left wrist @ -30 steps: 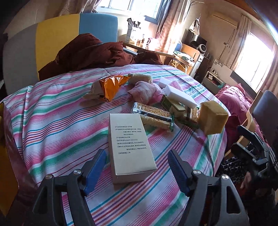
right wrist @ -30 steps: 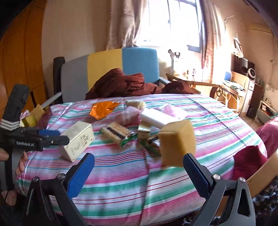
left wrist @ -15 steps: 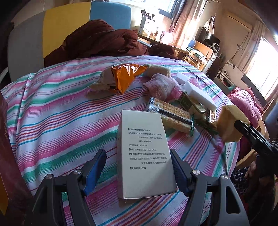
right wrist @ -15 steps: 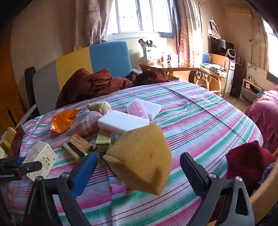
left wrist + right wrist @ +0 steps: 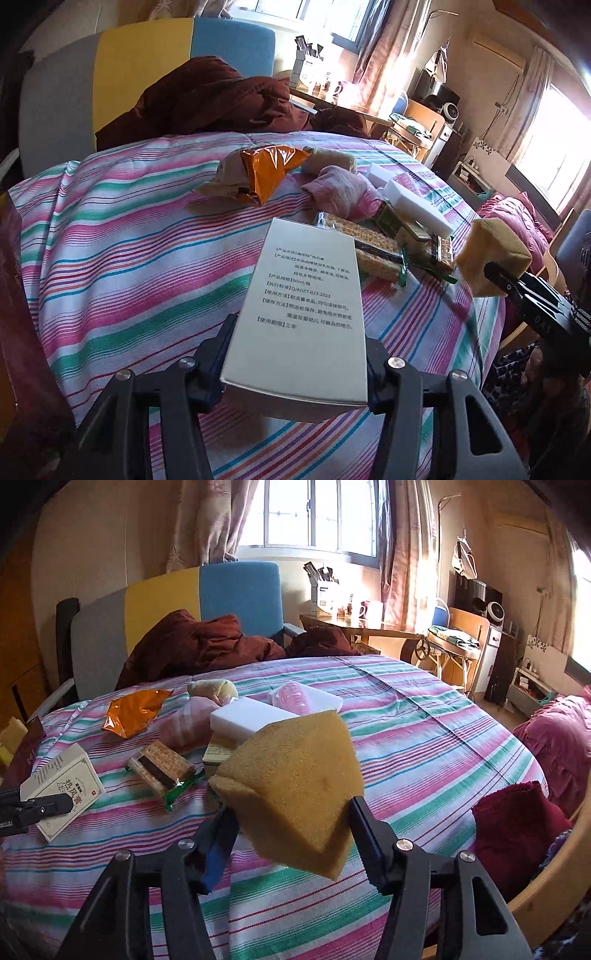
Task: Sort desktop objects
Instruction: 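Grasp a second white box with the left tool while the right tool grasps a yellow sponge, then lower the box and sponge into the gold tray and open both tools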
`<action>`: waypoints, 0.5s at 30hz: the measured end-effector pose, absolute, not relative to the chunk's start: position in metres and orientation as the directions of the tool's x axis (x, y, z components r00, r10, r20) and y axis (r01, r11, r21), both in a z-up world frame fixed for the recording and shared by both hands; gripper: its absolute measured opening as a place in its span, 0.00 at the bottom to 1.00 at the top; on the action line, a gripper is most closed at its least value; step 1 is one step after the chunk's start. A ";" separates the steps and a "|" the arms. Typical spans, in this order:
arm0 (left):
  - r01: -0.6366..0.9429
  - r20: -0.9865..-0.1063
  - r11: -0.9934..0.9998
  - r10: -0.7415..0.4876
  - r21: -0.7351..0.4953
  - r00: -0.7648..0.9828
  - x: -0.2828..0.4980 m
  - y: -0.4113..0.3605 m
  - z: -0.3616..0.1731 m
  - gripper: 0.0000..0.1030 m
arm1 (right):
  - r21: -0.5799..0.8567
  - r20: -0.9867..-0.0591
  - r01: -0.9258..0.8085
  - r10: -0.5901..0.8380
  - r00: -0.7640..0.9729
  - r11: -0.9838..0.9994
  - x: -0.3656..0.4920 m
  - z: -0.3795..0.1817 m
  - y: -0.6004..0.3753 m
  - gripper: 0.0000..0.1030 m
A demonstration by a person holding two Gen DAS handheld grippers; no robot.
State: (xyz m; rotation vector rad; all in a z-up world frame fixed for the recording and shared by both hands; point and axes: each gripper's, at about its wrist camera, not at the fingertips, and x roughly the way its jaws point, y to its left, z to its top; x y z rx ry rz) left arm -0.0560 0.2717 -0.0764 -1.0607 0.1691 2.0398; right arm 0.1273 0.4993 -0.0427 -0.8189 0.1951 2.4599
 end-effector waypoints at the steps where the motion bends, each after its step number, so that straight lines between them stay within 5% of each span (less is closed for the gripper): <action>1: -0.712 -0.730 -0.664 0.602 -0.231 -0.324 -0.054 0.269 -0.074 0.55 | -0.032 -0.587 -0.523 0.440 -0.680 -0.852 0.127 -0.040 0.496 0.59; 15: -0.578 -0.616 -0.761 0.614 -0.296 -0.493 -0.054 0.158 -0.017 0.55 | 0.102 -0.542 -0.162 0.082 -0.836 -0.981 0.060 -0.012 0.393 0.59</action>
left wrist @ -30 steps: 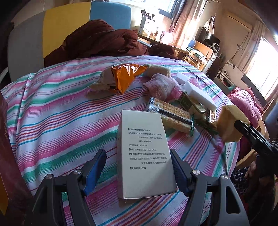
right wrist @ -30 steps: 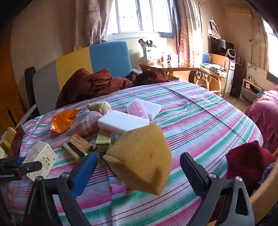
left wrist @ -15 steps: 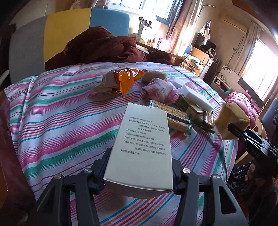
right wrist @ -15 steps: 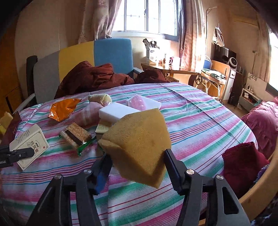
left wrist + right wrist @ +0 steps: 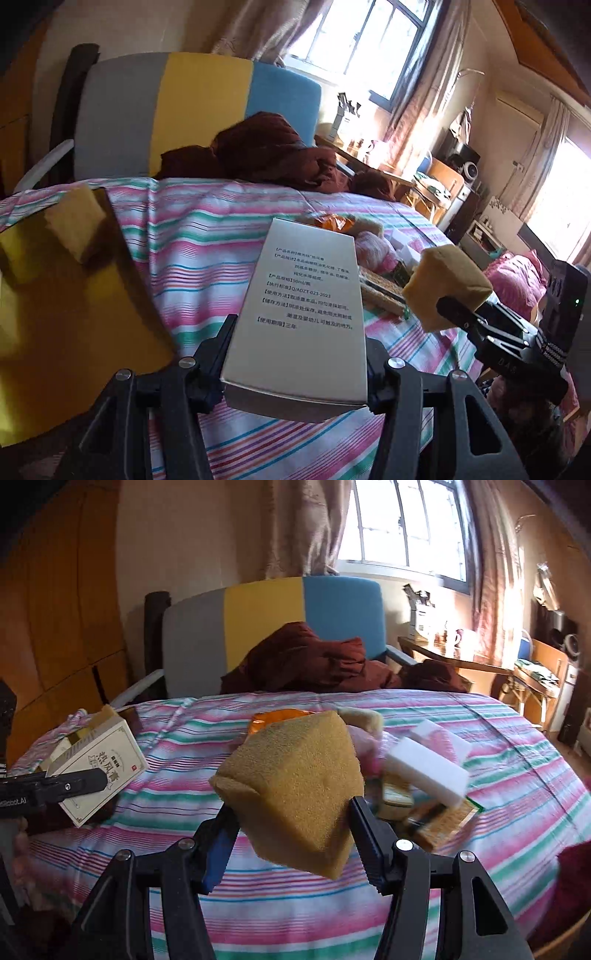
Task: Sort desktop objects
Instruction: 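Lower the box and sponge into the gold tray and open both tools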
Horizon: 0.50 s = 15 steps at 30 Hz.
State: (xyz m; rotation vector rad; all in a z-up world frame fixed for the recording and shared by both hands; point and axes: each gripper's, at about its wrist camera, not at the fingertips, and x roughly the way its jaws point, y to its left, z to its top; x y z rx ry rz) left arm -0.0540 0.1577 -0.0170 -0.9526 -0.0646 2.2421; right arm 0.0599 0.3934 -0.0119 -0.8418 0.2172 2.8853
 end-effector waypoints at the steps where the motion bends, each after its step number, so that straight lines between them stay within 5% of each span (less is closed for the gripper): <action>1: -0.555 -0.607 -0.778 0.601 -0.294 -0.520 -0.057 0.145 -0.012 0.55 | 0.127 -0.535 -0.123 0.037 -0.844 -0.984 0.053 -0.009 0.384 0.59; 8: -0.355 -0.586 -0.886 0.464 -0.299 -0.664 -0.084 0.050 0.000 0.55 | 0.212 -0.493 0.199 -0.281 -0.823 -0.957 -0.013 0.012 0.293 0.59; 15: -0.219 -0.602 -0.923 0.373 -0.315 -0.706 -0.098 -0.017 -0.014 0.55 | 0.138 -0.557 0.371 -0.382 -0.737 -0.918 -0.083 0.007 0.204 0.59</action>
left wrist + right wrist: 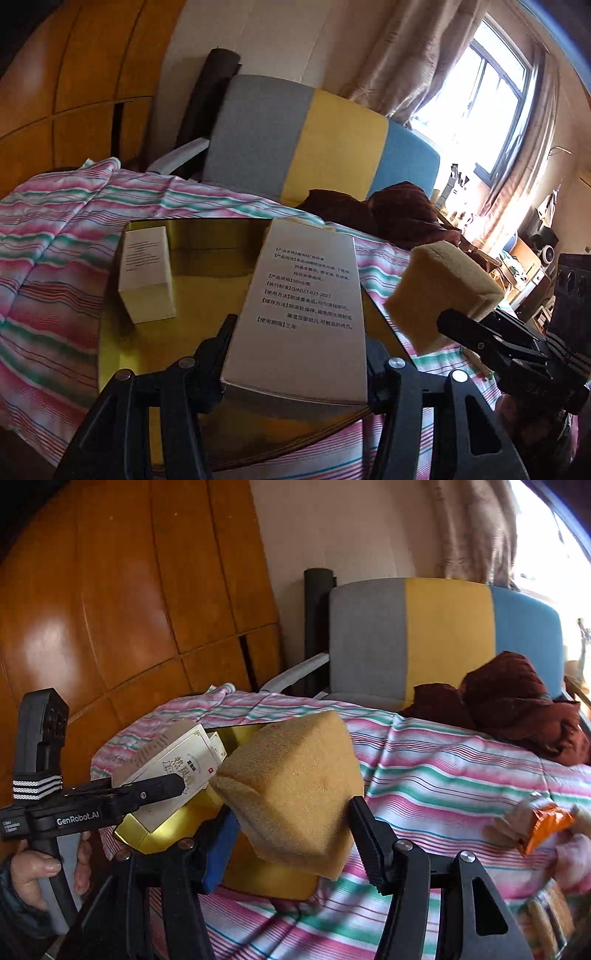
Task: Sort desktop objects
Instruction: 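Lower the box and sponge into the gold tray and open both tools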
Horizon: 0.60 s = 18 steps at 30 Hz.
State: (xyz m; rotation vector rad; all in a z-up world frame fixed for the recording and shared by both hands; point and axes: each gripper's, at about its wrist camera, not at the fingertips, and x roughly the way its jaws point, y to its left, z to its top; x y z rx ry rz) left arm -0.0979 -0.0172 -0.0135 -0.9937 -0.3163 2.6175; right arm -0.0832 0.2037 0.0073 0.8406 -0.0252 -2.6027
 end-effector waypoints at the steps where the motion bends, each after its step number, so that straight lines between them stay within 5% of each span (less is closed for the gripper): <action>1: -0.207 -0.605 -0.925 0.367 -0.320 -0.706 -0.100 -0.024 -0.016 0.55 | 0.127 -0.572 0.382 -0.382 -0.726 -0.916 -0.092 0.005 0.195 0.59; 9: -0.170 -0.617 -0.926 0.353 -0.336 -0.703 -0.113 -0.052 -0.025 0.55 | 0.054 -0.695 0.384 -0.311 -0.648 -0.922 -0.157 -0.030 0.157 0.59; 18: -0.157 -0.637 -0.928 0.349 -0.339 -0.687 -0.117 -0.057 -0.031 0.55 | 0.101 -0.727 0.309 -0.282 -0.626 -0.946 -0.186 -0.049 0.168 0.59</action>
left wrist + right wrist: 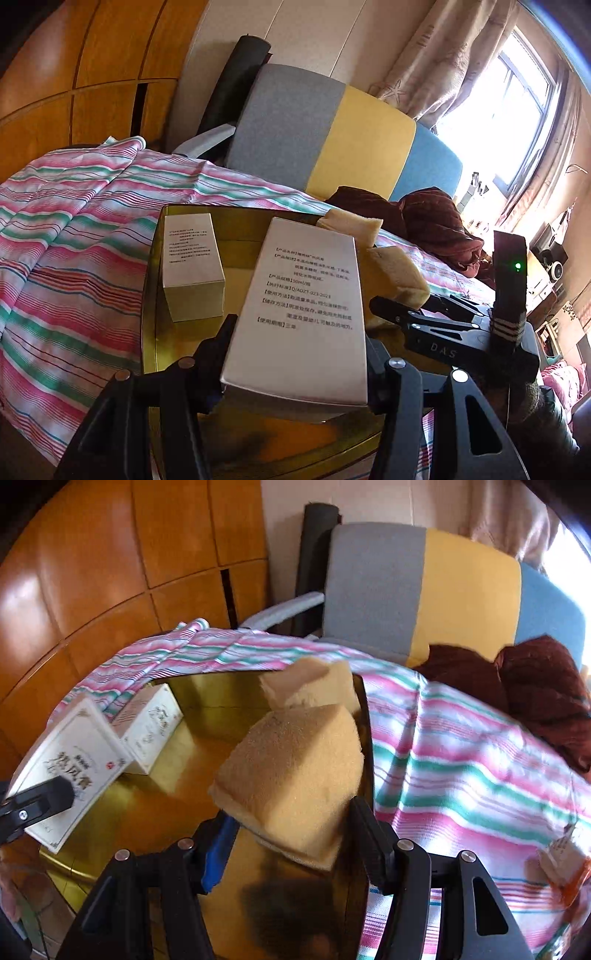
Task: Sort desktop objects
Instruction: 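Lower the box and sponge into the gold tray and open both tools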
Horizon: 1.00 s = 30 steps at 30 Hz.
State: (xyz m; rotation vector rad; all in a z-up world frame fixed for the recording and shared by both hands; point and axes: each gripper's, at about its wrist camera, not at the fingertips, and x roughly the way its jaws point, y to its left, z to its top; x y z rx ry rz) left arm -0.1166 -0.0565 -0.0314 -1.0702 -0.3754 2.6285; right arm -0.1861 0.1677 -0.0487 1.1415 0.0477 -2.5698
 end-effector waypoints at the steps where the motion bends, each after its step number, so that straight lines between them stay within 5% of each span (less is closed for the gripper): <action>1: -0.156 -0.640 -0.928 0.349 -0.339 -0.685 -0.117 -0.056 -0.032 0.55 | 0.119 -0.723 0.309 -0.296 -0.624 -0.943 -0.186 -0.047 0.170 0.60; 11: -0.131 -0.677 -0.948 0.299 -0.289 -0.673 -0.133 -0.048 -0.030 0.55 | 0.178 -0.664 0.319 -0.353 -0.659 -0.931 -0.171 -0.039 0.179 0.76; 30: 0.069 -0.785 -0.966 0.159 -0.249 -0.599 -0.218 -0.016 -0.047 0.55 | 0.359 -0.522 0.241 -0.408 -0.749 -0.902 -0.094 -0.023 0.252 0.82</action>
